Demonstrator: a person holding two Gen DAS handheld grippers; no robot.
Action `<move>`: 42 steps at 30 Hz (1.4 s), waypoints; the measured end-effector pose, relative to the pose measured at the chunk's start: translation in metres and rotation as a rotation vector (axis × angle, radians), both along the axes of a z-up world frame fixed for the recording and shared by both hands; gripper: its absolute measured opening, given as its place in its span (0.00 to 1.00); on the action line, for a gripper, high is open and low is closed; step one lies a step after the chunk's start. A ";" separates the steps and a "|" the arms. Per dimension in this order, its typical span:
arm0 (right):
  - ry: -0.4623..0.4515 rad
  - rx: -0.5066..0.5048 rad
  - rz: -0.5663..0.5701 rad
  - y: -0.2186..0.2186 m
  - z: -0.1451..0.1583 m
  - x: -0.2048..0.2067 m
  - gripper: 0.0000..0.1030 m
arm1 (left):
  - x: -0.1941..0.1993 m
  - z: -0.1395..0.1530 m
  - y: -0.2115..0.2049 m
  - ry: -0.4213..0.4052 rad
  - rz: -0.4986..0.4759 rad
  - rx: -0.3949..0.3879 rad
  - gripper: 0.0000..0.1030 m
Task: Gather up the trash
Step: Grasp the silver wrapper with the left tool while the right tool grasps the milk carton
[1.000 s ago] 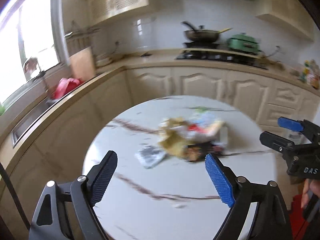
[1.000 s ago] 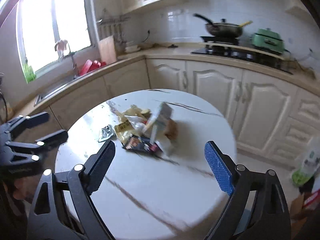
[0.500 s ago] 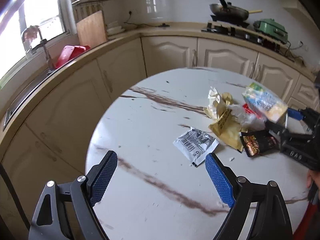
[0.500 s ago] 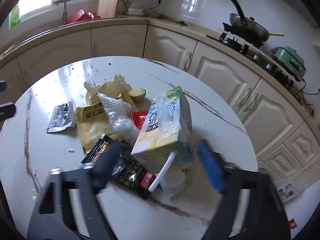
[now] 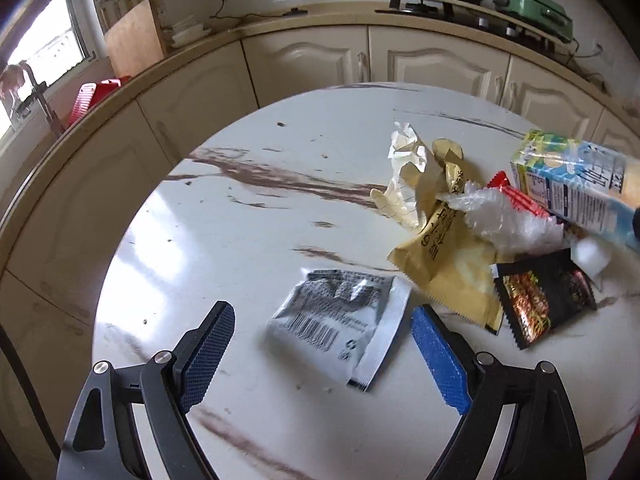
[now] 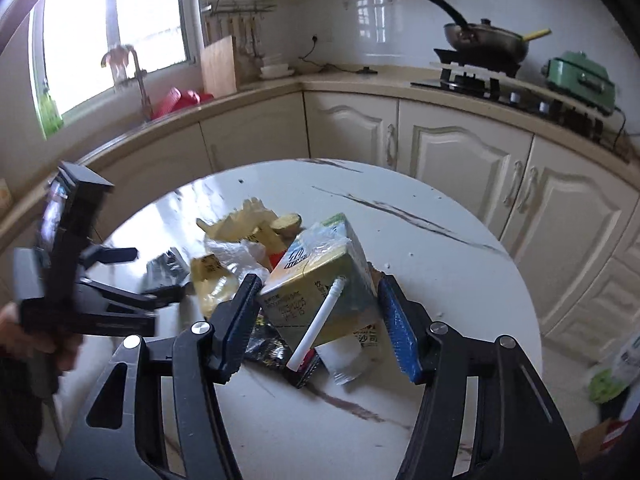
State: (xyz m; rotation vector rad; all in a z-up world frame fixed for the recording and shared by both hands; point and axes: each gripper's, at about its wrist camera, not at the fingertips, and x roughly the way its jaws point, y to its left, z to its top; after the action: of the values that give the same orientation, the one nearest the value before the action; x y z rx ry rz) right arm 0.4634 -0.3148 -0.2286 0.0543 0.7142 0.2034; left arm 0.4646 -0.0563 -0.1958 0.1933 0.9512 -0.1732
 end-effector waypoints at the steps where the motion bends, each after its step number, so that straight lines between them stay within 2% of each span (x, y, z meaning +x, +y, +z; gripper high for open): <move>1: -0.006 -0.002 0.000 0.000 0.000 -0.001 0.56 | 0.004 -0.001 0.001 -0.005 0.003 -0.015 0.75; 2: 0.000 -0.003 0.004 0.000 -0.001 0.000 0.56 | 0.006 -0.001 0.002 -0.004 0.001 -0.039 0.61; 4: -0.002 -0.001 0.004 0.001 -0.003 -0.001 0.55 | 0.012 -0.004 0.004 0.006 -0.002 -0.071 0.56; 7: 0.034 -0.016 0.005 0.002 -0.008 0.004 0.56 | 0.012 -0.004 0.000 -0.027 -0.025 -0.033 0.46; 9: 0.045 -0.046 0.008 0.007 -0.011 0.008 0.56 | 0.009 -0.002 -0.001 -0.058 -0.016 -0.010 0.31; 10: 0.062 -0.061 0.012 0.010 -0.014 0.012 0.57 | 0.011 -0.002 0.001 -0.047 -0.017 -0.026 0.28; 11: 0.061 -0.080 0.006 0.014 -0.015 0.014 0.60 | 0.012 -0.002 0.004 -0.040 -0.020 -0.049 0.06; 12: 0.055 -0.126 -0.009 0.017 -0.017 0.018 0.71 | 0.014 -0.003 0.008 -0.030 -0.011 -0.054 0.01; 13: 0.063 -0.168 -0.016 0.021 -0.020 0.022 0.75 | 0.016 -0.003 0.012 -0.021 -0.012 -0.074 0.00; 17: 0.082 -0.262 -0.021 0.032 -0.031 0.036 0.76 | 0.013 -0.008 0.020 -0.013 -0.029 -0.072 0.00; 18: 0.093 -0.277 -0.016 0.034 -0.035 0.040 0.68 | 0.009 -0.009 0.020 -0.011 -0.033 -0.071 0.00; 19: 0.088 -0.275 -0.015 0.034 -0.036 0.040 0.53 | 0.009 -0.009 0.021 -0.013 -0.031 -0.073 0.00; 22: 0.017 -0.199 -0.004 0.029 -0.022 0.027 0.48 | 0.005 -0.007 0.027 -0.005 -0.046 -0.101 0.01; 24: -0.026 -0.185 -0.003 0.027 -0.010 0.017 0.46 | -0.003 0.006 0.027 -0.028 -0.021 -0.113 0.05; 25: -0.036 -0.166 0.003 0.025 -0.004 0.012 0.46 | -0.001 0.008 0.029 -0.042 -0.004 -0.120 0.11; 26: -0.039 -0.141 0.010 0.024 -0.001 0.008 0.46 | -0.002 0.010 0.028 -0.041 0.000 -0.126 0.28; 27: -0.051 -0.106 0.017 0.020 0.004 0.002 0.46 | 0.000 0.009 0.027 -0.038 0.002 -0.129 0.38; 28: -0.048 -0.080 0.018 0.016 0.007 -0.003 0.46 | 0.002 0.007 0.025 -0.042 0.008 -0.118 0.54; 30: -0.053 -0.037 0.023 0.010 0.011 -0.010 0.46 | 0.002 0.004 0.014 -0.050 0.004 -0.074 0.54; 34: -0.050 0.029 0.027 -0.002 0.014 -0.022 0.46 | 0.009 -0.011 -0.007 -0.016 -0.016 -0.014 0.58; 36: -0.050 0.041 0.027 -0.005 0.013 -0.025 0.46 | 0.011 -0.011 -0.011 -0.032 -0.022 -0.013 0.53; 37: -0.048 0.045 0.030 -0.007 0.013 -0.025 0.46 | 0.012 -0.010 -0.013 -0.018 -0.033 -0.033 0.44; 42: -0.046 0.085 0.036 -0.012 0.011 -0.027 0.45 | 0.014 -0.011 -0.006 0.002 -0.043 -0.073 0.33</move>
State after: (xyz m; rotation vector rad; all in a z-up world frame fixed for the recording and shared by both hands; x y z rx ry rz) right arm 0.4361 -0.3272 -0.2172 0.1180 0.6609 0.2689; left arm 0.4790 -0.0627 -0.2064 0.1468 0.9418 -0.2469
